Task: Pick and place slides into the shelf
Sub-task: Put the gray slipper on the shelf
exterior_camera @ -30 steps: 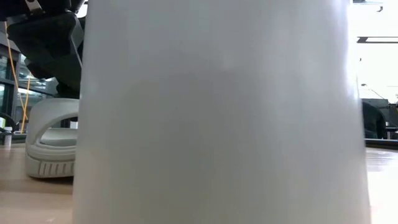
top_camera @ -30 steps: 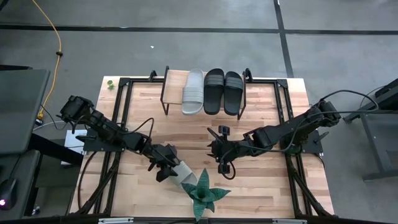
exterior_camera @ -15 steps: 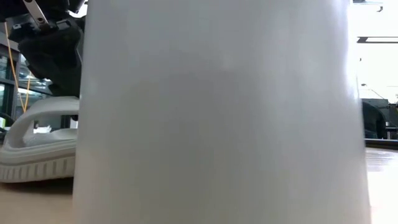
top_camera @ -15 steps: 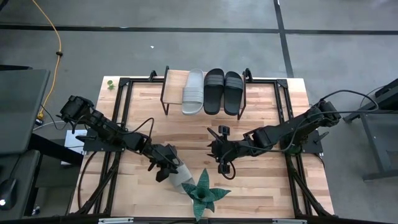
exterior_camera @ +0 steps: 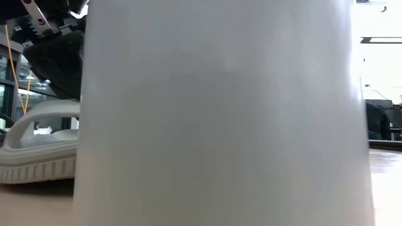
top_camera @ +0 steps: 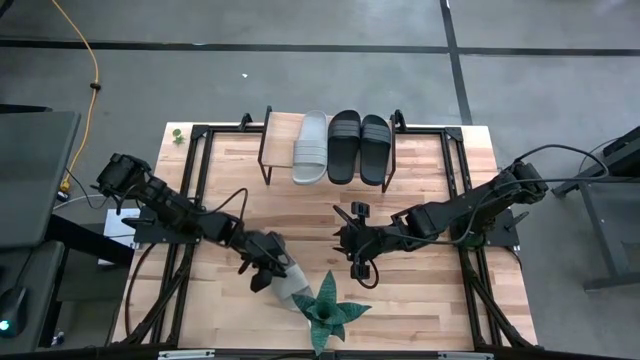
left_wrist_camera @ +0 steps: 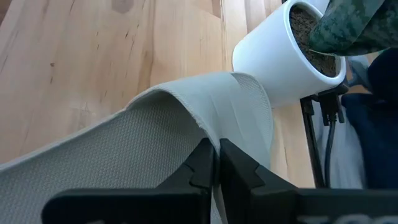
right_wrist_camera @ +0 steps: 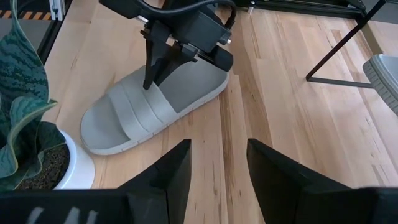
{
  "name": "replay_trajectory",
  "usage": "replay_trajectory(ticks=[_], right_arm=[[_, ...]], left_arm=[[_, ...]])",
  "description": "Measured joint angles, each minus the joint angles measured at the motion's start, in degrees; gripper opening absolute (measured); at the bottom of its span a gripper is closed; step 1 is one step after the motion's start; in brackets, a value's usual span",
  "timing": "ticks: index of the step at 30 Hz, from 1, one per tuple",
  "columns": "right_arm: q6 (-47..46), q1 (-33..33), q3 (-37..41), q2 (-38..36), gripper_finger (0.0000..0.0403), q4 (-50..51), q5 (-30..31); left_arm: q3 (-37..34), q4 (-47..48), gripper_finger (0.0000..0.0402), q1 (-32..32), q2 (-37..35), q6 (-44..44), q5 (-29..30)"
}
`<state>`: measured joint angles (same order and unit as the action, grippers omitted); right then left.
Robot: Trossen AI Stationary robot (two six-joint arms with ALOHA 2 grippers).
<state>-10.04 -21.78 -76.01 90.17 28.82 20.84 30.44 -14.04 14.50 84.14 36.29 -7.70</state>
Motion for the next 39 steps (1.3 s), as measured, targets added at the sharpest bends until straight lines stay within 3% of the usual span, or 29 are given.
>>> replay_trajectory(ticks=[15,24,39], right_arm=[[1.5,0.0,0.0,0.0,0.0147,0.0,0.0],[1.5,0.0,0.0,0.0,0.0147,0.1,0.0],[3.6,0.0,0.0,0.0,0.0147,0.1,2.8]], left_arm=[[0.0,0.1,0.0002,-1.9,-0.1,-0.1,-2.3],[2.4,1.1,0.0001,-1.7,-4.5,-2.9,-2.4],[8.5,11.7,0.0000,-1.7,-10.3,-9.8,-1.3]])
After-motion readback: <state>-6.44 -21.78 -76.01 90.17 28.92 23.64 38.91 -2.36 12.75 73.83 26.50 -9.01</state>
